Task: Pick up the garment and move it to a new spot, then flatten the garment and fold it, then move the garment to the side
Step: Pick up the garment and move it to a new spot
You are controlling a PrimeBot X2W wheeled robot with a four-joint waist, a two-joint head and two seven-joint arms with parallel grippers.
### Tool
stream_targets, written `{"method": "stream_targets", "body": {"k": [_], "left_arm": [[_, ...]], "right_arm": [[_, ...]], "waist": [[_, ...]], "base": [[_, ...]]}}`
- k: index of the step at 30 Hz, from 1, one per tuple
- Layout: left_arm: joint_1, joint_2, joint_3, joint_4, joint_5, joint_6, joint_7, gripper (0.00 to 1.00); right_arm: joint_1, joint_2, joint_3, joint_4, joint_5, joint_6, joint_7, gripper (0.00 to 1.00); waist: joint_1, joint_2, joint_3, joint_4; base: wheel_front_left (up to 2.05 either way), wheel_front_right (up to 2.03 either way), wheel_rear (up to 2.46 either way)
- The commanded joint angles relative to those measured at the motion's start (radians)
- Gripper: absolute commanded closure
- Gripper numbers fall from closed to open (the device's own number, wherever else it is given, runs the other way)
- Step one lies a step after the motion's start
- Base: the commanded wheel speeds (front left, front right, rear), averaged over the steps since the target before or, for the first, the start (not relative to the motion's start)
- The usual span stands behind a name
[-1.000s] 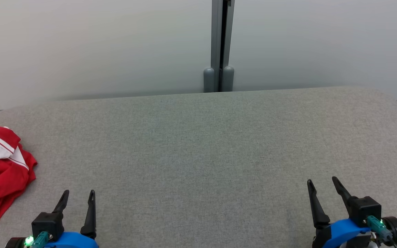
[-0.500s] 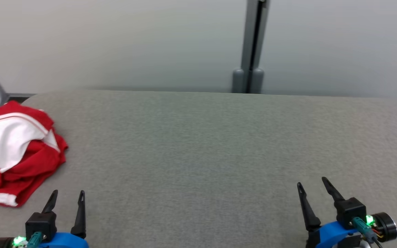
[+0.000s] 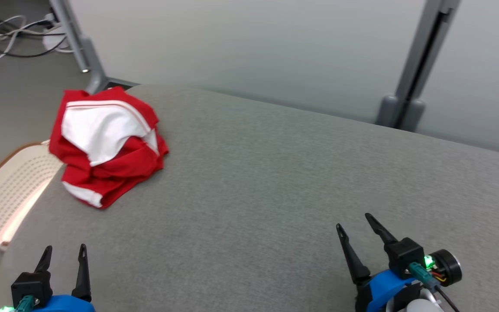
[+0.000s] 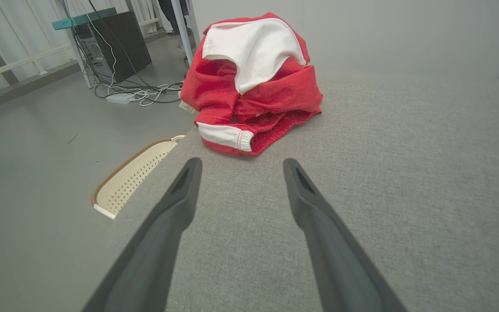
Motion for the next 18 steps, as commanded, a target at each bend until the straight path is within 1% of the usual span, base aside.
{"method": "stream_targets", "body": {"k": [1, 6, 9, 13, 18], "left_arm": [[-0.005, -0.002, 0.006, 0.000, 0.003, -0.001, -0.003, 0.00], [0.005, -0.003, 0.029, 0.009, 0.006, -0.001, -0.003, 0.00], [0.009, -0.007, 0.044, 0.013, 0.002, 0.000, -0.003, 0.00], [0.007, -0.012, 0.067, 0.023, 0.007, 0.002, -0.003, 0.00], [-0.010, -0.016, 0.085, 0.030, 0.005, 0.001, -0.003, 0.00]], "right_arm": [[-0.014, -0.005, 0.014, 0.007, 0.012, 0.000, -0.001, 0.00], [-0.031, -0.005, 0.059, 0.025, 0.032, 0.000, -0.001, 0.00], [-0.046, -0.006, 0.073, 0.036, 0.041, 0.000, -0.001, 0.00], [-0.060, -0.006, 0.085, 0.048, 0.041, 0.000, -0.001, 0.00], [-0.076, -0.006, 0.094, 0.060, 0.031, 0.000, -0.001, 0.00]], "waist": [[0.0000, 0.0000, 0.026, 0.047], [0.0000, 0.0000, 0.031, 0.121], [0.0000, 0.0000, 0.035, 0.149], [0.0000, 0.0000, 0.041, 0.168], [0.0000, 0.0000, 0.056, 0.164]], "base": [[0.00, 0.00, 0.00], [0.00, 0.00, 0.00], [0.00, 0.00, 0.00], [0.00, 0.00, 0.00], [0.00, 0.00, 0.00]]}}
